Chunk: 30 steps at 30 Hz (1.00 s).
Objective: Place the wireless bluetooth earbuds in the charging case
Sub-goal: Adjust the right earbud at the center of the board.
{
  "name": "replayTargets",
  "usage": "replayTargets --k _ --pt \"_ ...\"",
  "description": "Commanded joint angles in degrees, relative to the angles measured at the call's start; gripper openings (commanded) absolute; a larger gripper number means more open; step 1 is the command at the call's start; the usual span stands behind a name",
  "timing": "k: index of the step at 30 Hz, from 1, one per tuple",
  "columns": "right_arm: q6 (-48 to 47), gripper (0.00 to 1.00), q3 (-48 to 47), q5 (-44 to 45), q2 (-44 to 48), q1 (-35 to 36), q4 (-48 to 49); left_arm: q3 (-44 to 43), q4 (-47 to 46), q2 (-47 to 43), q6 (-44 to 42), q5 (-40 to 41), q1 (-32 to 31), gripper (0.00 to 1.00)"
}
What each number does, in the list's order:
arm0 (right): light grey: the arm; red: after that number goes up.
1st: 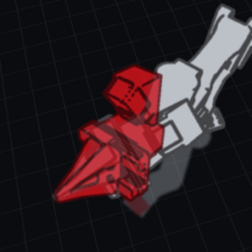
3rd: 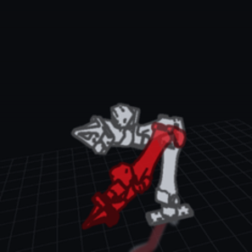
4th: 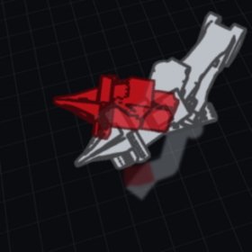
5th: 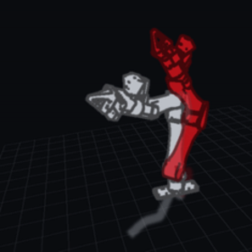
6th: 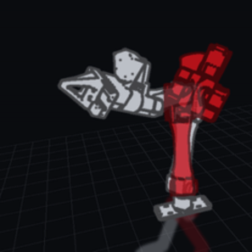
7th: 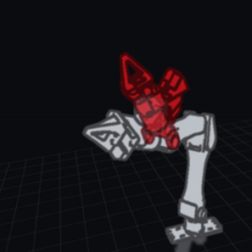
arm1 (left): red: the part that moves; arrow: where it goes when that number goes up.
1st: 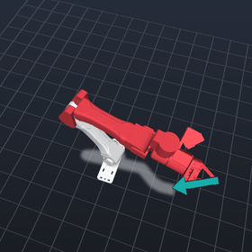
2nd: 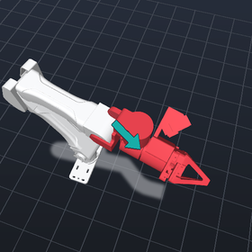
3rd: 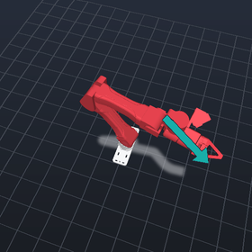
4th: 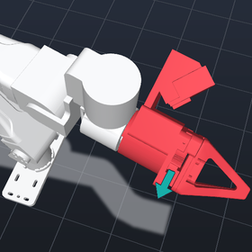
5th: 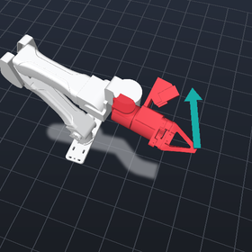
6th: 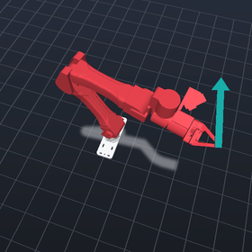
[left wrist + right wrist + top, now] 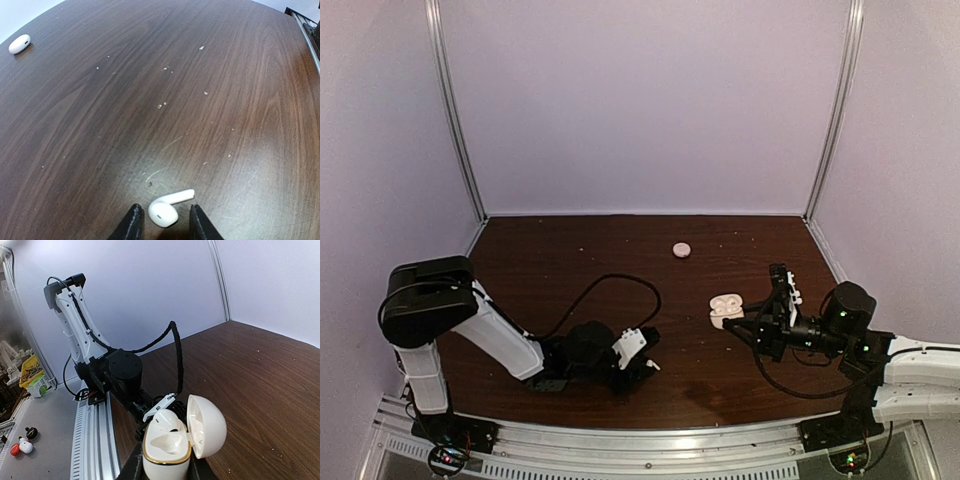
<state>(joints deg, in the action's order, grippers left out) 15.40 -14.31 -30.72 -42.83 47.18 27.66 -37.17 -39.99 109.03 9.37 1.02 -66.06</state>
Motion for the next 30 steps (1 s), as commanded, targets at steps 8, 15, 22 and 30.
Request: replayTargets --k 8,15,22,30 --pt "-0.37 0.0 -0.02 -0.46 0.02 -0.35 1.09 0.43 -0.07 1.68 -1.89 -4.78 1.39 0.22" --pt "-0.46 0.0 0.07 -0.63 -0.19 -0.33 1.09 0.04 2.03 -1.15 -3.35 -2.91 1.4 0.14" --pt "-0.29 0.0 -0.11 -1.43 -1.26 -0.34 1.99 0.32 4.27 -5.65 -5.38 -1.89 1.42 0.1" --pt "-0.28 0.0 -0.2 -1.51 -1.6 -0.38 2.22 1.43 3.19 -7.64 -5.1 0.12 1.37 0.06"
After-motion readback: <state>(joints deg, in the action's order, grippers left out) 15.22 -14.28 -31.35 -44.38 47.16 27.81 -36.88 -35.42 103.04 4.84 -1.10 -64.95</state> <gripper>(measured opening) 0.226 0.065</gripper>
